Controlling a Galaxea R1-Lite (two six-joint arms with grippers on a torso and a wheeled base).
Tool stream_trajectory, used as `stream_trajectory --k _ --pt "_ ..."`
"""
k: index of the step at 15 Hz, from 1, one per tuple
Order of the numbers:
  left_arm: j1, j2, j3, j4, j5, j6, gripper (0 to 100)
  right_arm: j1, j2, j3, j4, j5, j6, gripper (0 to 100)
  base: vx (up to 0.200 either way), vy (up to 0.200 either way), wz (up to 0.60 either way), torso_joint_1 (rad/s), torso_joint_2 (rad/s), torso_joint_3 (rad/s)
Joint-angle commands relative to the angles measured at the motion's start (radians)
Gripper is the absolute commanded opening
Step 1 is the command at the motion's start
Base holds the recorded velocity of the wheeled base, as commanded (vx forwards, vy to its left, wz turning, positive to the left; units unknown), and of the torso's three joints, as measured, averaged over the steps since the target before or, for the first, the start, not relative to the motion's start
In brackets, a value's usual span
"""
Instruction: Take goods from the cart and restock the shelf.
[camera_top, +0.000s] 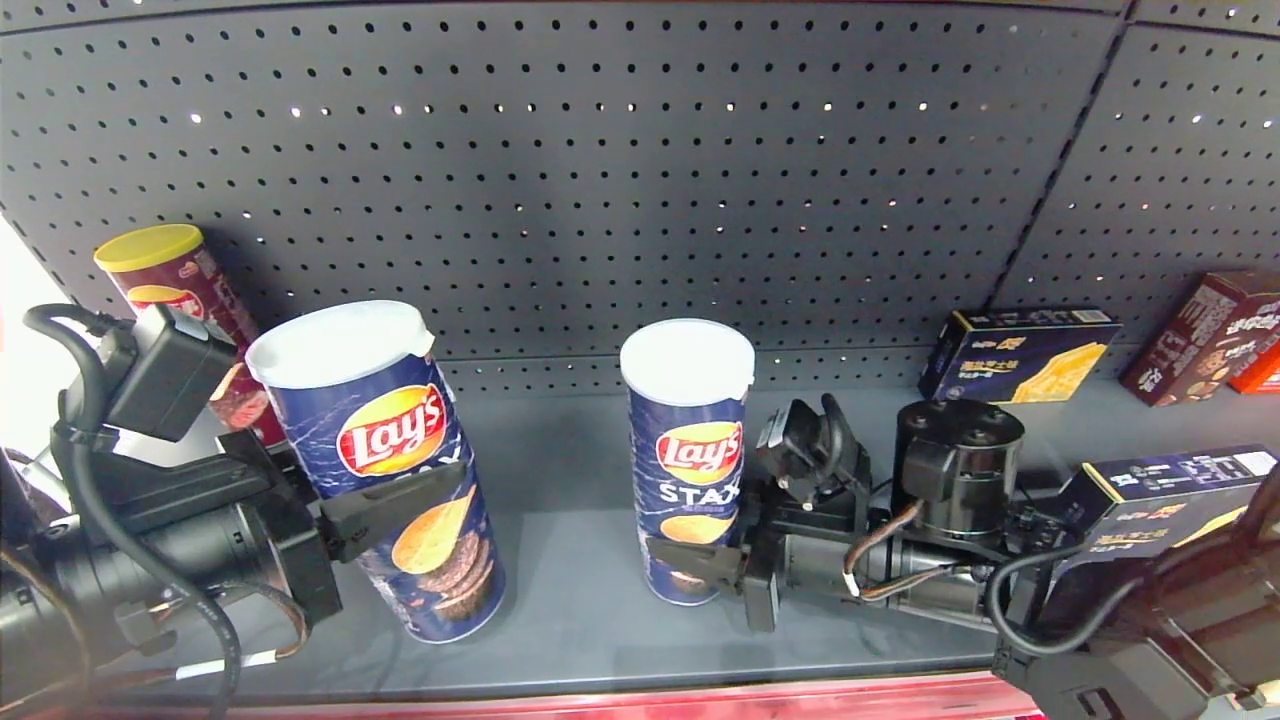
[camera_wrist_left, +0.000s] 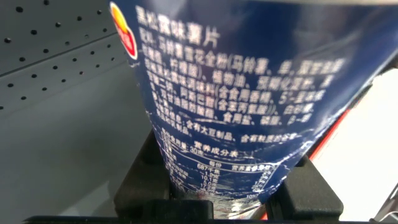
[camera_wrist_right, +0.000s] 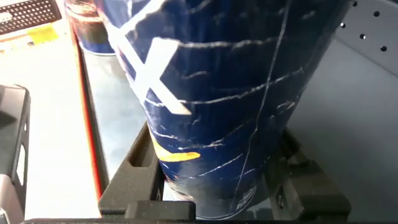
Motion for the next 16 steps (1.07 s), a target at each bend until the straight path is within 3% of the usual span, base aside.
stream_trajectory --k 1,16 --pt "0.006 0.002 0.002 0.0 0.0 0.0 0 0.014 -0.021 0.01 0.0 -0.006 0.002 0 0.0 0.0 0.0 0.0 0.0 0.0" --pt "0.006 0.005 0.002 0.0 0.0 0.0 0 0.061 0.031 0.05 -0.073 -0.044 0.027 0 0.0 0.0 0.0 0.0 0.0 0.0"
